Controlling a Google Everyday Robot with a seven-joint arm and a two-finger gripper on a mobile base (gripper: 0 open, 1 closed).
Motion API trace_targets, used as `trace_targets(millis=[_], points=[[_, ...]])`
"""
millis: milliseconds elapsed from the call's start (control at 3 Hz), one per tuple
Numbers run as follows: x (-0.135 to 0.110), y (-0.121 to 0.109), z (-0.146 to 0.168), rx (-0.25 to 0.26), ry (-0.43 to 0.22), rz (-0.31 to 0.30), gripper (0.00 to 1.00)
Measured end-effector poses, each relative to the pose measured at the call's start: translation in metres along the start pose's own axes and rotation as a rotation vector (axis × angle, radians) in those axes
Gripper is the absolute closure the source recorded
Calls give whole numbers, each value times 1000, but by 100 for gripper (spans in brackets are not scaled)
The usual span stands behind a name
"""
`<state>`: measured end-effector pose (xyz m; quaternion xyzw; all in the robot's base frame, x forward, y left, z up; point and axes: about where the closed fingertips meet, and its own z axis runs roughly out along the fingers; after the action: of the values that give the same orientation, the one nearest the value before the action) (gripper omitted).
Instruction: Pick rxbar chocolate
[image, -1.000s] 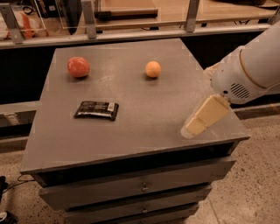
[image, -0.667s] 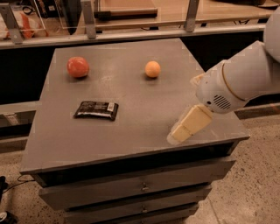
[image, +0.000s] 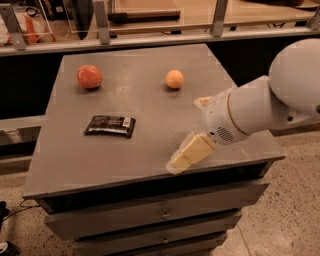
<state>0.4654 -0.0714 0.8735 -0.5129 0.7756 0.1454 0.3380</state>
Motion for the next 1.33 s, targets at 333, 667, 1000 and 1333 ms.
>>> trace_targets(millis=[333,667,1000,1333], points=[[-18,-3,43,44,-45,-13,0],[-19,-4,43,51,-49,-14,0],[-23,-5,43,56,-53,-29,0],[-41,-6,54,32,-79,-76,0]])
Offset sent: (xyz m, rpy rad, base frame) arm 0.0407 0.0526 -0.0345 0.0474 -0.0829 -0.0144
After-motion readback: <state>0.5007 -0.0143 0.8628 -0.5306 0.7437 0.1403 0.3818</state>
